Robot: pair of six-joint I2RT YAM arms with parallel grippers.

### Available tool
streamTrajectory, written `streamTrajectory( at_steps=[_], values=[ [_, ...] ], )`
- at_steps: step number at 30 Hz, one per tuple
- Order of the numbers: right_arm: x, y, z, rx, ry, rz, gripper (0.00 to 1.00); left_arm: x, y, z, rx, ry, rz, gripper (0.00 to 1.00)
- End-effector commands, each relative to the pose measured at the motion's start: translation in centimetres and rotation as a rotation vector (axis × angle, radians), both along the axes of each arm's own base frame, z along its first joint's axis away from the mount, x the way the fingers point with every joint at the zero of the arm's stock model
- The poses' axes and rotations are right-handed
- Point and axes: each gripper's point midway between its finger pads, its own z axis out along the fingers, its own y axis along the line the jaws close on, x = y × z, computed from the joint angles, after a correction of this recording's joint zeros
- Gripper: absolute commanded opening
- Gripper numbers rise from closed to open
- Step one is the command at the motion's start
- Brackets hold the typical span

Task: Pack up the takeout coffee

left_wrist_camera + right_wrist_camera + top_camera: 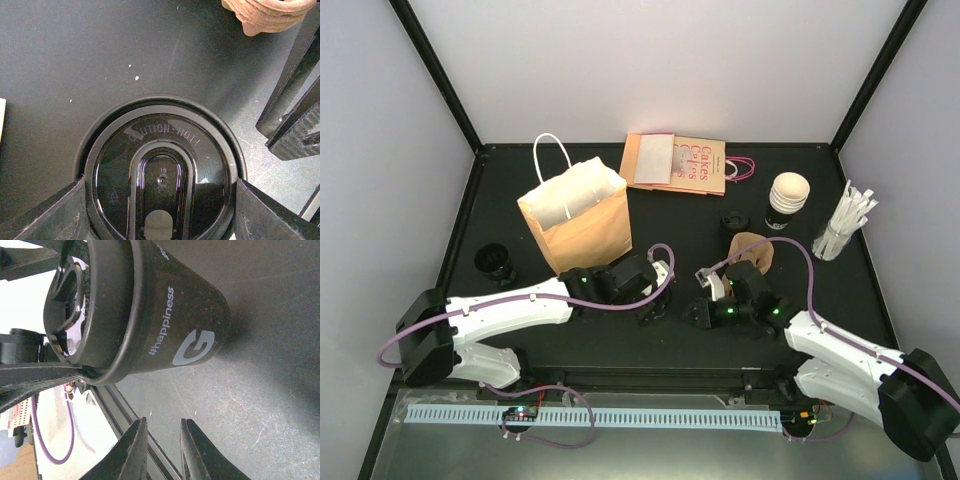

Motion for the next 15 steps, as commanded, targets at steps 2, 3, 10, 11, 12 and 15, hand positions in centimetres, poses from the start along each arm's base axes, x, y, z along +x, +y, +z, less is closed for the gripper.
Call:
streamTrajectory(
  at_steps=[2, 3, 10, 11, 12, 15],
  values=[
    [0.36, 0.62, 0.94, 0.050, -0.010, 0.000, 0.22, 0.17, -0.66, 1.27, -0.035, -0.028, 0.003, 0.59],
    [0.43, 0.61, 0.95, 0.049, -0.012, -0.003, 0.22, 0.17, -0.68, 1.32, -0.036, -0.028, 0.002, 0.59],
    [0.76, 0.65, 1.06, 0.057, -0.013, -0.025, 0.22, 0.12, -0.51, 1.30, -0.035, -0.029, 0.002, 0.59],
    [0.82, 0.68, 1.15, 0.060, -0.014, -0.027, 0.22, 0.08, -0.52, 1.24, -0.033, -0.027, 0.001, 0.59],
    [0.87, 0.71, 1.16, 0.061, -0.014, -0.028, 0.22, 0.08, -0.53, 1.25, -0.034, -0.027, 0.000, 0.59],
    [1.07, 0.85, 1.38, 0.068, -0.016, -0.032, 0.22, 0.02, -0.51, 1.16, -0.031, -0.026, -0.002, 0.59]
  ],
)
